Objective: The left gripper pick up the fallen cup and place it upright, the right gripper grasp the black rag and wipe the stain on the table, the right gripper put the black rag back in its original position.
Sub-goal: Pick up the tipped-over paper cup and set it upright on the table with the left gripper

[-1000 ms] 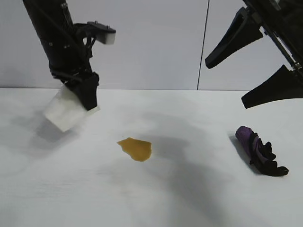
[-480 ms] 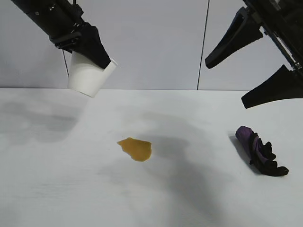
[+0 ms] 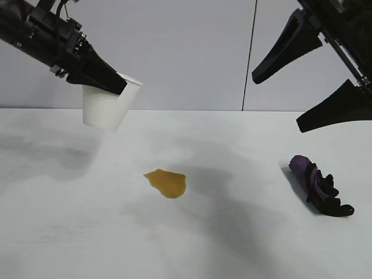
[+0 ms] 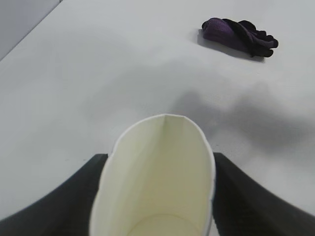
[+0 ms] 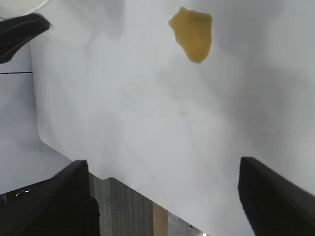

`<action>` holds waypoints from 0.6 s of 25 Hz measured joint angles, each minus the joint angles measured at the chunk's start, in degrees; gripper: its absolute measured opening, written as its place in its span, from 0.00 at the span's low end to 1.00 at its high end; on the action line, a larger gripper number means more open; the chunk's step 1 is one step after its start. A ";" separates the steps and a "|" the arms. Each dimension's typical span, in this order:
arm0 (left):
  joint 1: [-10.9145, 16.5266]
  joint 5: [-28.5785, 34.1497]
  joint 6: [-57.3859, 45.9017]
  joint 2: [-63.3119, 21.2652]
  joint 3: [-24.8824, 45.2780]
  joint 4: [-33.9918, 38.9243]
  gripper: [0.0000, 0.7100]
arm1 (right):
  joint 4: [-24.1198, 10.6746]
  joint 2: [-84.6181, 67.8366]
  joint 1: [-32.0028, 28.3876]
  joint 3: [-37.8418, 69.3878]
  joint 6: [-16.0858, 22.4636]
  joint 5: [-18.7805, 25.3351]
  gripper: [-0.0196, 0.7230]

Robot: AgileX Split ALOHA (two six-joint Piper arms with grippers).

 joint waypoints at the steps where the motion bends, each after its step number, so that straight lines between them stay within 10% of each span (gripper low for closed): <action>1: 0.48 -0.07 2.44 -0.07 1.60 -2.42 0.60 | 0.00 0.00 0.00 0.00 0.00 -0.07 0.79; 15: 4.23 -3.57 35.53 -0.20 22.34 -28.25 0.60 | 0.00 0.00 0.00 0.00 0.00 -0.25 0.79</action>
